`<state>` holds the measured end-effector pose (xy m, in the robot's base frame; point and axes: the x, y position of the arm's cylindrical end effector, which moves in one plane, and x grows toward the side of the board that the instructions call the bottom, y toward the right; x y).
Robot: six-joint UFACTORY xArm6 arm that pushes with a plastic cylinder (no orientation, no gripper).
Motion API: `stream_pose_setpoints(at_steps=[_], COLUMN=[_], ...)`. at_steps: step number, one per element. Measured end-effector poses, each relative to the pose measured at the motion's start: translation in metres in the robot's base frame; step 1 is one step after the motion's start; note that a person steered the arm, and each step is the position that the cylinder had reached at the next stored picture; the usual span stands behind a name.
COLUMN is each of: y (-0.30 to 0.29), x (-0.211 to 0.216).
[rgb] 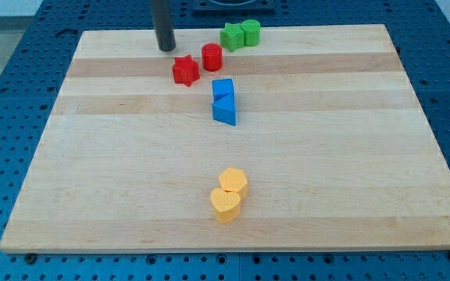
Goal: Slide the red star slightly right
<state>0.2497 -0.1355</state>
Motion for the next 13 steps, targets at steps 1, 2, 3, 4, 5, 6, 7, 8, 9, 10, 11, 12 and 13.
stream_pose_setpoints(at_steps=[1, 2, 3, 4, 5, 6, 7, 8, 9, 10, 11, 12, 13], y=[0.0, 0.003, -0.02, -0.05, -0.069, -0.074, -0.073, -0.054, -0.02, 0.017, 0.053, 0.065, 0.045], x=[0.007, 0.011, 0.013, 0.02, 0.046, 0.074, 0.08, 0.08, 0.08, 0.08, 0.08, 0.08, 0.08])
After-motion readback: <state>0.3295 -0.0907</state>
